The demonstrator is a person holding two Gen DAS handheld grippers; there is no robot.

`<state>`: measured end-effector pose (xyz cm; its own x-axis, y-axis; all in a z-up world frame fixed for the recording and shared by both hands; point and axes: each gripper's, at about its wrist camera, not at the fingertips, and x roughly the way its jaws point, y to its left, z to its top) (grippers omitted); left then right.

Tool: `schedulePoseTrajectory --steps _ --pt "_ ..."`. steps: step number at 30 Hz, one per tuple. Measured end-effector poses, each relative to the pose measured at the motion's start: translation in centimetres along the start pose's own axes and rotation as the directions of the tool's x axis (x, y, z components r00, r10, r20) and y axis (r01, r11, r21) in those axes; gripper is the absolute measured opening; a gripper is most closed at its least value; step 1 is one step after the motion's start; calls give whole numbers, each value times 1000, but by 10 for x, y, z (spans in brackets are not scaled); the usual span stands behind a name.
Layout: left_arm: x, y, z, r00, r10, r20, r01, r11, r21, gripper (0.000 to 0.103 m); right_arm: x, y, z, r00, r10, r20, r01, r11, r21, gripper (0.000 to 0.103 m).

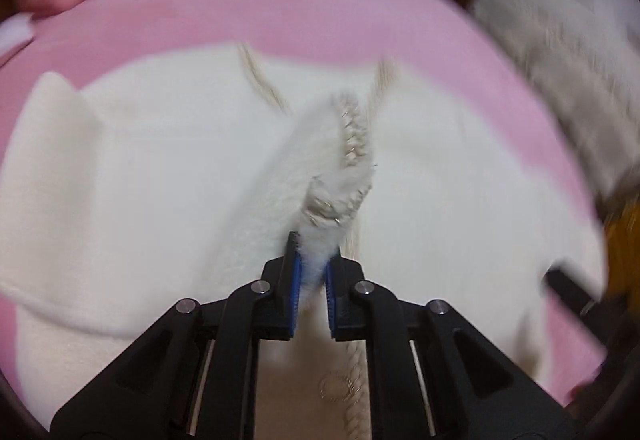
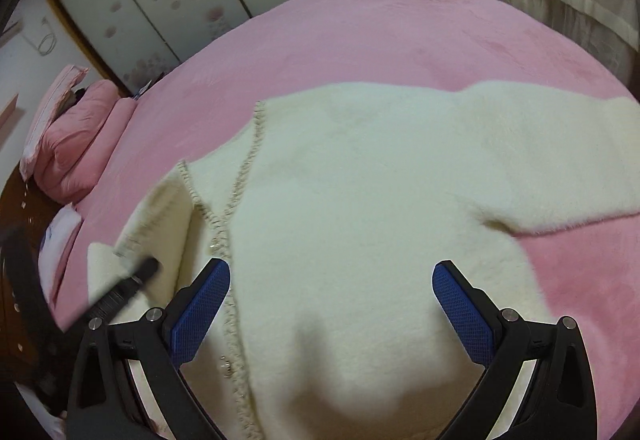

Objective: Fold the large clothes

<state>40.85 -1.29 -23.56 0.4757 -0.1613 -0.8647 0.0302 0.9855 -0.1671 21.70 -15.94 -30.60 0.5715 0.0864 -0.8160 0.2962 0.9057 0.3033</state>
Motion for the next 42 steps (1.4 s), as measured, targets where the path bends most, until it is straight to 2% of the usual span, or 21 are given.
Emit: schedulePoseTrajectory --steps 1,3,5,6,8,10,12,14,16,18,21,22,24,25,27,30,34,37,38,39,42 --pt "8 -6 0 999 11 -38 -10 999 38 19 2 -7 5 1000 0 -9 0 1000 3 103" --pt "17 -7 4 995 -50 -91 56 996 69 54 10 -11 3 1000 10 -28 -10 1000 5 103" --pt "12 -22 7 990 -96 -100 102 993 58 74 15 -17 3 998 43 -54 -42 999 24 103" --pt "10 -20 9 988 -106 -111 112 993 47 77 18 -18 3 996 63 -69 -61 998 36 103" --pt "1 -20 -10 983 -121 -140 126 992 23 77 25 -6 0 989 107 -98 -102 993 51 103" --pt "-27 -4 -55 980 -118 -162 118 993 -7 77 33 2 0 978 164 -128 -157 986 63 103" --pt "-46 14 -67 981 -64 -184 56 997 -47 77 41 17 0 958 233 -166 -223 972 72 100" --pt "-61 48 -83 980 8 -201 -33 992 -123 77 56 31 -2 929 302 -215 -289 953 89 90" --pt "-77 86 -95 980 61 -190 -101 972 -212 77 75 46 -8 903 334 -272 -315 943 111 76" --pt "-90 128 -108 976 121 -180 -170 942 -290 77 99 64 -12 883 351 -311 -325 936 133 68" --pt "-96 182 -116 953 222 -207 -285 892 -350 68 123 82 -15 888 344 -304 -318 939 132 54" --pt "-96 194 -117 948 237 -211 -301 884 -358 65 127 89 -16 896 336 -290 -315 942 118 37" --pt "-94 220 -116 947 254 -198 -313 873 -374 57 136 104 -15 917 308 -253 -301 951 69 29" --pt "-91 227 -114 948 256 -192 -311 873 -374 54 139 107 -15 922 295 -251 -291 955 54 16" --pt "-84 241 -111 947 257 -194 -314 872 -375 42 131 110 -10 926 309 -217 -306 951 48 14" --pt "-80 252 -106 962 218 -163 -266 879 -395 33 104 113 4 929 356 -103 -358 934 -3 13" --pt "-72 256 -103 967 196 -162 -246 884 -398 27 66 106 19 969 248 10 -246 964 -99 13" --pt "-69 263 -109 965 209 -161 -258 879 -401 26 70 87 18 981 193 -15 -193 977 -89 15" --pt "-68 265 -108 965 211 -158 -258 879 -402 26 77 82 15 989 138 -46 -142 984 -104 16" --pt "-69 269 -110 965 211 -158 -258 878 -404 26 89 77 11 996 40 -77 -50 990 -129 17" --pt "-76 269 -111 961 235 -149 -275 877 -394 26 103 63 7 988 -127 -88 115 984 -134 17"
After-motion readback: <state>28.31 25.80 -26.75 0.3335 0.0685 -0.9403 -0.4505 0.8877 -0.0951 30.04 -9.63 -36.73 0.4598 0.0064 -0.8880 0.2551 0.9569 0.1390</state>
